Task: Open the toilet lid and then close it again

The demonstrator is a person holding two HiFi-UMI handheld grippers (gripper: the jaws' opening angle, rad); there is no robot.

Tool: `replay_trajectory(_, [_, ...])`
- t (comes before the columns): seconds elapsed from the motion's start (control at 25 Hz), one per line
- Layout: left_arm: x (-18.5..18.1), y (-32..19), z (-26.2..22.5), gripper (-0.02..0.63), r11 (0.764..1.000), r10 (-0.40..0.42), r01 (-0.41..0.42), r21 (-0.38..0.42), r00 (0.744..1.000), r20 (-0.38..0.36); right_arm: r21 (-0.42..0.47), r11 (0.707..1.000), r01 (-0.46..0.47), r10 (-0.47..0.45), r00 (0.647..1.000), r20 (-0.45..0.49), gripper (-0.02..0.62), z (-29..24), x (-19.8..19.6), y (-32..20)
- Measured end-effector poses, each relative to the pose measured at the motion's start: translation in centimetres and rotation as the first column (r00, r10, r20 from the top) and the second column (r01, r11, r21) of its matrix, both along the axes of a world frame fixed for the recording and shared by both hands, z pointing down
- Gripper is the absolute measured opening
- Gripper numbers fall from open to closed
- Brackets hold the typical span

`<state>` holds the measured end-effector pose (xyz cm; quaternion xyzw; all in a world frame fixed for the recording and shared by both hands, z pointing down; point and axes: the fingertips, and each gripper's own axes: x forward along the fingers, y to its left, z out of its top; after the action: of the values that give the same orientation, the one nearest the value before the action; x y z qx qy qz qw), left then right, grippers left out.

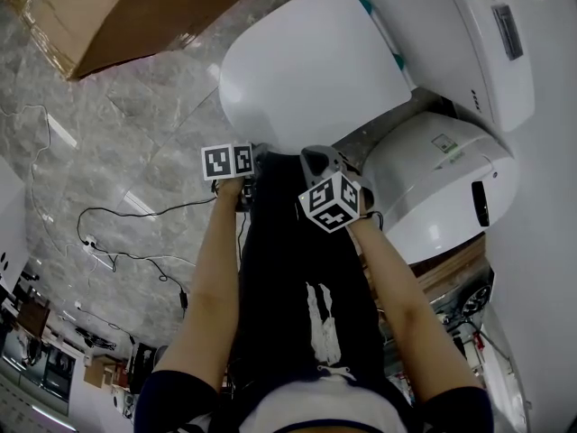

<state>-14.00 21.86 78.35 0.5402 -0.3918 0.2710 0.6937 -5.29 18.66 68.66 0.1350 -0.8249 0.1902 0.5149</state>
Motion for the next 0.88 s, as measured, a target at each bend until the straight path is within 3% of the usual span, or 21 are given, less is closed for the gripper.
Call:
replay_trajectory(0.2, [-0.3, 0.1, 0.0, 0.103, 0.995, -0.017, 0.021, -0.100, 0.999, 0.044, -0.012, 1.000, -0.015, 0.015, 1.000, -0.006, 0.008, -0.4, 0.3, -0.3])
replay_trajectory(0.36, [-0.8, 0.4, -0.2, 0.062, 0.981, 0.032, 0.001, -0.195, 0.986, 0.165, -0.020, 1.000, -0.018, 0.018, 1.000, -0.008, 0.008, -1.0, 0.3, -0.4])
replay_trajectory(0.44, [-1.4, 0.4, -0.4, 0.006, 0.975, 0.064, -0.007, -0.220, 0.966, 0.251, -0.017, 1.000, -0.017, 0.017, 1.000, -0.005, 0.008, -1.3, 0.2, -0.4])
replay_trajectory(0.52, [-1.9, 0.3, -0.6, 0.005, 0.976, 0.094, -0.028, -0.214, 0.946, 0.309, -0.018, 1.000, -0.025, 0.025, 1.000, 0.001, 0.008, -1.6, 0.2, -0.6])
replay_trajectory(0.68, [-2.1, -1.0, -2.5, 0.005, 0.990, 0.081, -0.035, -0.137, 0.933, 0.350, -0.050, 0.994, -0.093, 0.094, 0.995, 0.024, 0.008, -2.5, 0.0, -1.3])
replay_trajectory(0.8, [-1.9, -3.6, -5.4, 0.005, 0.999, 0.035, -0.047, 0.024, 0.929, 0.368, -0.098, 0.978, -0.184, 0.189, 0.981, 0.046, 0.008, -3.4, -0.1, -1.9])
replay_trajectory(0.88, [-1.1, -5.2, -7.5, 0.005, 0.984, 0.013, -0.073, 0.161, 0.938, 0.346, -0.124, 0.964, -0.234, 0.242, 0.969, 0.055, 0.008, -3.9, -0.1, -2.1])
